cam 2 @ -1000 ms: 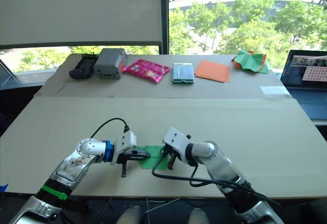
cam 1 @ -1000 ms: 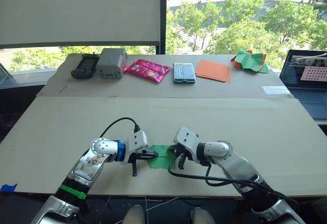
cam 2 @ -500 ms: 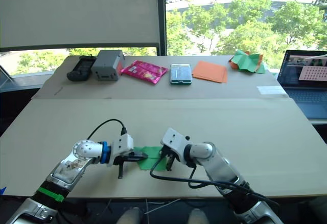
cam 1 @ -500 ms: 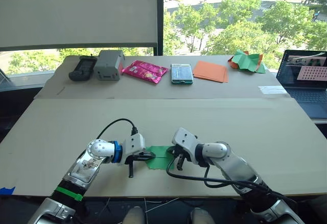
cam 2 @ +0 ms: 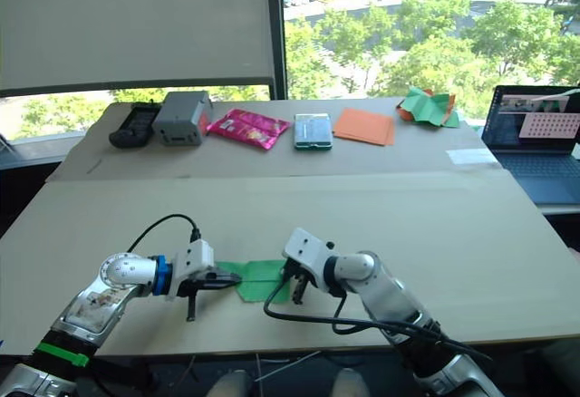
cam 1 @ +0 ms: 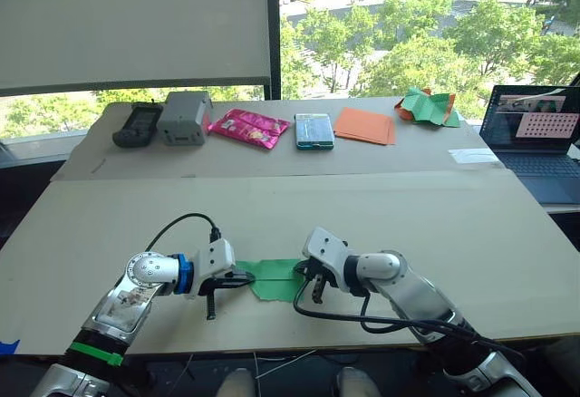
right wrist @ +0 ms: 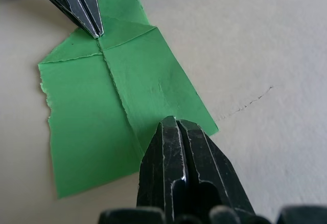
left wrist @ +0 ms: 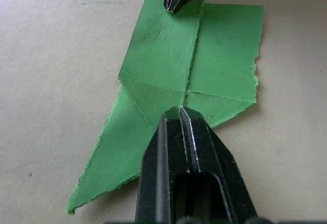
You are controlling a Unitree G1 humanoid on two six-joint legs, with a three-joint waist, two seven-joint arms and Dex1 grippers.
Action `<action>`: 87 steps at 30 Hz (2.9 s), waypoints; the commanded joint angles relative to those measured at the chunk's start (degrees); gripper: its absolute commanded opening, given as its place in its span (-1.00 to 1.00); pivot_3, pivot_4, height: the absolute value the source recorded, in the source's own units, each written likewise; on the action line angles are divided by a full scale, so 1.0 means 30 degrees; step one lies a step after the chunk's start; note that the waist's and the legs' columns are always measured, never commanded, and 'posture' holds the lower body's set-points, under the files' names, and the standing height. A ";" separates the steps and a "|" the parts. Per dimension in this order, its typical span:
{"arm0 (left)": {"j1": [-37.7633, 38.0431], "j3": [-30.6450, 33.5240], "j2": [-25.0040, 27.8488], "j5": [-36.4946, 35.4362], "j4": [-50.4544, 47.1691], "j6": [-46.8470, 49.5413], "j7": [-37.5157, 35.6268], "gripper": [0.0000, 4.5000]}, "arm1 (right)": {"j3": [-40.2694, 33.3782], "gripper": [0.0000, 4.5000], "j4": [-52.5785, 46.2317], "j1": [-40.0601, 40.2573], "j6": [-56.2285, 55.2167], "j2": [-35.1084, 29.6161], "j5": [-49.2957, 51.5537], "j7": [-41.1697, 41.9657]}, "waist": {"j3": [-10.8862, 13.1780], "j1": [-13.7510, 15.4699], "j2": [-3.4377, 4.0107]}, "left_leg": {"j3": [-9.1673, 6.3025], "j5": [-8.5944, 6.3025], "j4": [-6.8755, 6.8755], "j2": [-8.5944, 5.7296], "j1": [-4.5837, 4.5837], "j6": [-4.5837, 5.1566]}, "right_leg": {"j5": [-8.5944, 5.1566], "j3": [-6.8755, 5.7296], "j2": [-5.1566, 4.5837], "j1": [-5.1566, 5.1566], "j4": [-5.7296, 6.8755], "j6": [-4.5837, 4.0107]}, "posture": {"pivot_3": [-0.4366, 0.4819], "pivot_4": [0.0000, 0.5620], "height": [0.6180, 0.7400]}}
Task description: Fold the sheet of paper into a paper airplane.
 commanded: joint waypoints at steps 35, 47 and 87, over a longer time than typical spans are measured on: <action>0.3209 0.7289 0.2146 -0.6187 -0.6113 0.8233 0.1705 -1.00 | -0.2987 -0.45 -0.3485 -0.1056 0.1906 0.0736 0.2641 0.0242 | 0.0319 0.0246 -0.0195 | 0.0009 0.0004 -0.0073 0.0021 -0.0222 0.0003 | 0.0014 -0.0019 0.0005 -0.0391 0.0007 -0.0004 | -0.05 -0.47 0.44; 0.3170 0.7081 0.0929 -0.7855 -0.6700 0.8772 0.1942 -1.00 | -0.3073 0.64 -0.0641 -0.2127 0.1544 0.0113 0.3375 0.1190 | 0.0335 0.0456 -0.0230 | 0.0015 0.0004 -0.0056 0.0019 -0.0214 0.0004 | 0.0015 -0.0017 0.0010 -0.0394 -0.0002 -0.0007 | -0.05 -0.47 0.44; 0.2468 0.6691 0.0651 -0.7992 -0.6023 0.8053 0.1984 -1.00 | -0.3948 -0.98 0.0647 -0.2705 -0.2229 0.0652 0.3941 0.1499 | 0.0326 0.0512 -0.0234 | -0.0013 0.0041 -0.0037 0.0023 -0.0208 0.0062 | 0.0114 0.0016 0.0077 -0.0357 0.0033 -0.0071 | -0.05 -0.47 0.44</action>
